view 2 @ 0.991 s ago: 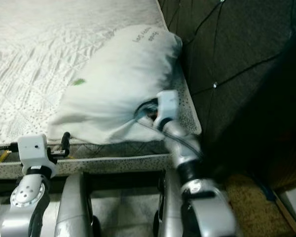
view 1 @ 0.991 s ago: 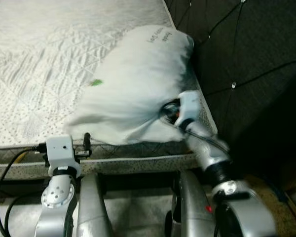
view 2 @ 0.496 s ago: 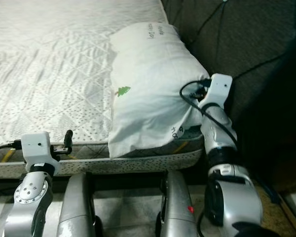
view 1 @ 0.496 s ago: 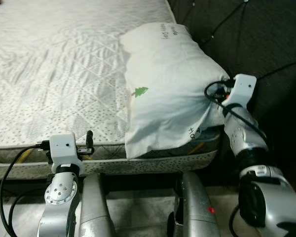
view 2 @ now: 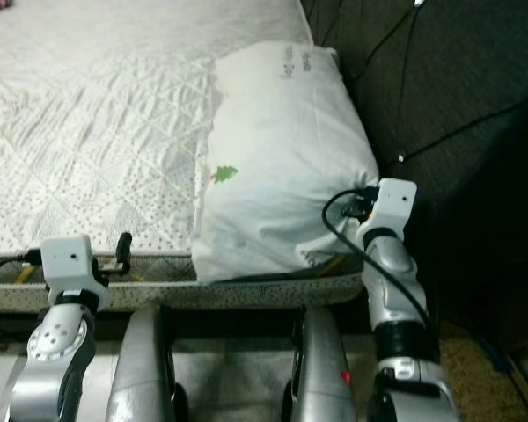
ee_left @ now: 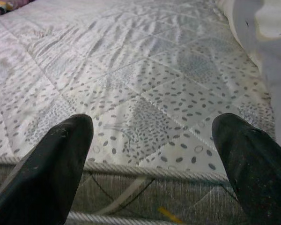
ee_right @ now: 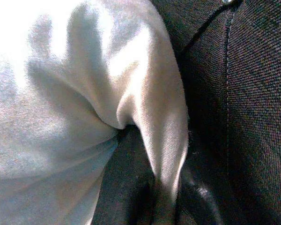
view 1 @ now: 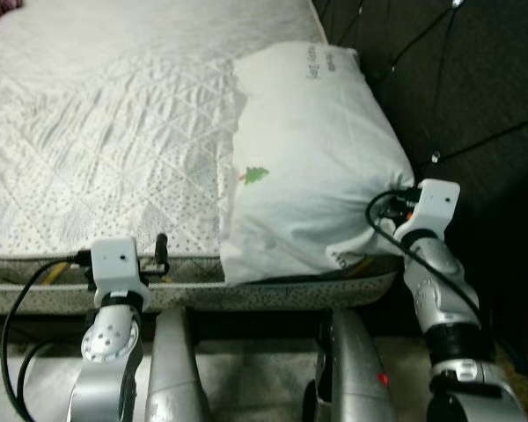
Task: Clean up the room
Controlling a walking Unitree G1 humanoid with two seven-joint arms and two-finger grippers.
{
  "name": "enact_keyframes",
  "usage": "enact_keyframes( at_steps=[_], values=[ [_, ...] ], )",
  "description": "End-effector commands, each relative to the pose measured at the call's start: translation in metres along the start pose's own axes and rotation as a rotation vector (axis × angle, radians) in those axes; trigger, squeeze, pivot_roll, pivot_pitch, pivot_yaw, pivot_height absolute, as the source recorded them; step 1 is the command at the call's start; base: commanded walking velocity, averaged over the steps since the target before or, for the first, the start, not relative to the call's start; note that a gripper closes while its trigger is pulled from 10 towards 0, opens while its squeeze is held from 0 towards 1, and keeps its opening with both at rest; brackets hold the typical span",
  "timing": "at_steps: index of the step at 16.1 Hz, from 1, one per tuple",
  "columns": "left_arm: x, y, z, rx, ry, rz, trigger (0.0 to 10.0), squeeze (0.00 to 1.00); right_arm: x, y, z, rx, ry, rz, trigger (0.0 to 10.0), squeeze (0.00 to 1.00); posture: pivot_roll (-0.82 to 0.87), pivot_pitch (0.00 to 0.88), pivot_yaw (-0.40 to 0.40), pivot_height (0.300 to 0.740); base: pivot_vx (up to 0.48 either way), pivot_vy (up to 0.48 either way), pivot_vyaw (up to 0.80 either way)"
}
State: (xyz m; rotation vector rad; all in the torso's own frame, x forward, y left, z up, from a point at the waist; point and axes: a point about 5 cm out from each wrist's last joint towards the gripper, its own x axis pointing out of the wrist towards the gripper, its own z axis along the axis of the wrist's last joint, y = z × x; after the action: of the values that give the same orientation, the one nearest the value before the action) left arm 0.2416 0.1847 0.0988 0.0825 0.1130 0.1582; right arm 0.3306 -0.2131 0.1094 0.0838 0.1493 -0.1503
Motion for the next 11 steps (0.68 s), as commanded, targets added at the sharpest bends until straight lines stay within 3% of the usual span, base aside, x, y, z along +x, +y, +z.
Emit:
enact_keyframes(
  at_steps=[1, 3, 5, 8, 9, 11],
  values=[
    [0.002, 0.004, 0.0, 0.01, 0.001, 0.005, 10.0, 0.0, -0.005, -0.002, 0.001, 0.007, -0.009, -0.004, 0.0, 0.0, 0.03, 0.036, 0.009, 0.506, 0.0, 0.0, 0.0],
    [0.002, 0.003, 0.0, 0.01, 0.001, 0.005, 10.0, 0.0, -0.007, 0.001, 0.002, -0.026, -0.013, 0.031, 0.0, 0.0, 0.03, 0.034, 0.016, 0.506, 0.0, 0.0, 0.0],
    [0.002, 0.003, 0.0, 0.011, -0.001, 0.003, 10.0, 0.0, 0.003, -0.01, 0.017, -0.065, -0.042, -0.007, 0.0, 0.0, 0.04, 0.029, 0.017, 0.506, 0.0, 0.0, 0.0],
    [0.002, 0.005, 0.0, 0.013, -0.003, 0.012, 10.0, 0.0, 0.016, -0.052, 0.055, -0.128, -0.122, -0.188, 0.0, 0.0, 0.04, 0.025, 0.012, 0.506, 0.0, 0.0, 0.0],
    [0.001, 0.005, 0.0, 0.013, -0.004, 0.012, 10.0, 0.0, 0.017, -0.057, 0.059, -0.138, -0.129, -0.208, 0.0, 0.0, 0.04, 0.025, 0.011, 0.506, 0.0, 0.0, 0.0],
    [0.001, 0.006, 0.0, 0.017, -0.003, 0.014, 10.0, 0.0, 0.015, -0.085, 0.071, -0.173, -0.149, -0.311, 0.0, 0.0, 0.04, 0.026, 0.012, 0.506, 0.0, 0.0, 0.0]
  ],
)
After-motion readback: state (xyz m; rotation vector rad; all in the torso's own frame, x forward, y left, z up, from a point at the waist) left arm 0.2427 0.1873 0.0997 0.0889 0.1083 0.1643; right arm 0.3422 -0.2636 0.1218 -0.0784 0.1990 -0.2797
